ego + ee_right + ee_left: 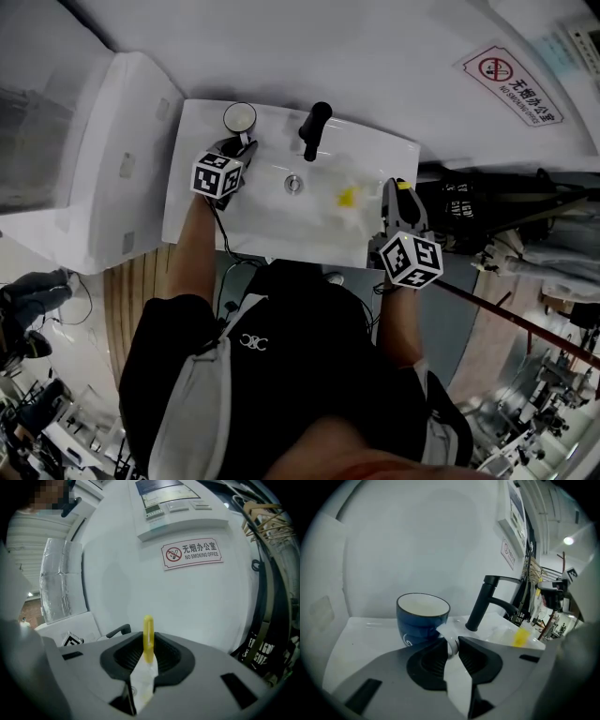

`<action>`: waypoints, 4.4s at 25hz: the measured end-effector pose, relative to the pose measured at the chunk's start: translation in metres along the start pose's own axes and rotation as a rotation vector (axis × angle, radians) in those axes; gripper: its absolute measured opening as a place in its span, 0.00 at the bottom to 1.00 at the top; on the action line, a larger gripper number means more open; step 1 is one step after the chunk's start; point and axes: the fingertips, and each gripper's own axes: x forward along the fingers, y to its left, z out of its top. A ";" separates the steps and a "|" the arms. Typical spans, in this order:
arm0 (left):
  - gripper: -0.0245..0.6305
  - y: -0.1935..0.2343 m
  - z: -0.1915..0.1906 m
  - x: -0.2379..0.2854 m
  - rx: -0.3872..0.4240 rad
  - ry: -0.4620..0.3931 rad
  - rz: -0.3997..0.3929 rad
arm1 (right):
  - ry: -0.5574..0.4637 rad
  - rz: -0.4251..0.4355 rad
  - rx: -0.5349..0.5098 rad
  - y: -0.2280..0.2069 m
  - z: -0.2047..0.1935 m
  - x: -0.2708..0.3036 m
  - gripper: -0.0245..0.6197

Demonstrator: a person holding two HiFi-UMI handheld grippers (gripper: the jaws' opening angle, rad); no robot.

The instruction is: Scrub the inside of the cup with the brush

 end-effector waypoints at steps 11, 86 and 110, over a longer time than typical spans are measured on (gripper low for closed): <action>0.23 -0.011 0.005 0.007 -0.029 -0.074 0.026 | 0.002 -0.012 -0.010 0.002 0.001 -0.004 0.15; 0.10 -0.285 -0.055 -0.010 0.835 0.124 -0.335 | -0.014 0.594 0.294 0.008 0.066 -0.002 0.15; 0.10 -0.295 -0.027 -0.060 0.712 -0.009 -0.429 | 0.110 0.632 0.330 0.011 0.040 0.090 0.15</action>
